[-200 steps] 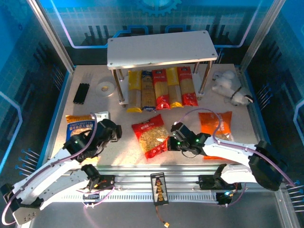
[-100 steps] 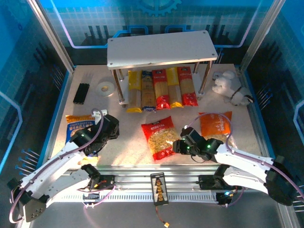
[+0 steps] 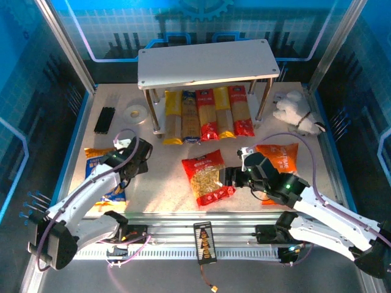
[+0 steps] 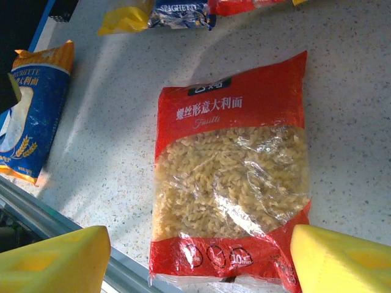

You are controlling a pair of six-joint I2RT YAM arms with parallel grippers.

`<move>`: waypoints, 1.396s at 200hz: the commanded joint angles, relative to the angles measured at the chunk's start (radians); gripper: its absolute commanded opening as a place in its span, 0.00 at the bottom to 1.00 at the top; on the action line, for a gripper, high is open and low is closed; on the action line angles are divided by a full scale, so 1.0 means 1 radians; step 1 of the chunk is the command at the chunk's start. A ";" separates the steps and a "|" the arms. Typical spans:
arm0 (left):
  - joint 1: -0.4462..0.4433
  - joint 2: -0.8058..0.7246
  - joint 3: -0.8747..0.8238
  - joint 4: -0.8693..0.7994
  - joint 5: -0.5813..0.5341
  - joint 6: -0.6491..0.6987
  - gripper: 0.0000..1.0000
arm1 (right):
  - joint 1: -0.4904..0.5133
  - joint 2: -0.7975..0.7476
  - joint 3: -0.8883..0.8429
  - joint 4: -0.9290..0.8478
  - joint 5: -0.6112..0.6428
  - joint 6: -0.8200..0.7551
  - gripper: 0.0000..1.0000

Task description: Place and organize the pasta boxes and bags onto the shelf

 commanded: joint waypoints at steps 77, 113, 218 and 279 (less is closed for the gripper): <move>0.200 0.159 -0.013 0.038 0.124 -0.004 0.97 | -0.064 -0.028 0.020 -0.021 -0.040 -0.052 0.79; 0.268 0.213 -0.027 0.084 0.185 0.034 0.99 | -0.078 -0.037 0.025 -0.028 -0.039 -0.060 0.79; 0.332 0.425 0.062 0.073 0.181 0.171 0.71 | -0.131 -0.053 0.018 -0.035 -0.062 -0.075 0.79; 0.334 0.451 0.062 0.103 0.257 0.206 0.00 | -0.145 -0.059 0.021 -0.039 -0.073 -0.073 0.79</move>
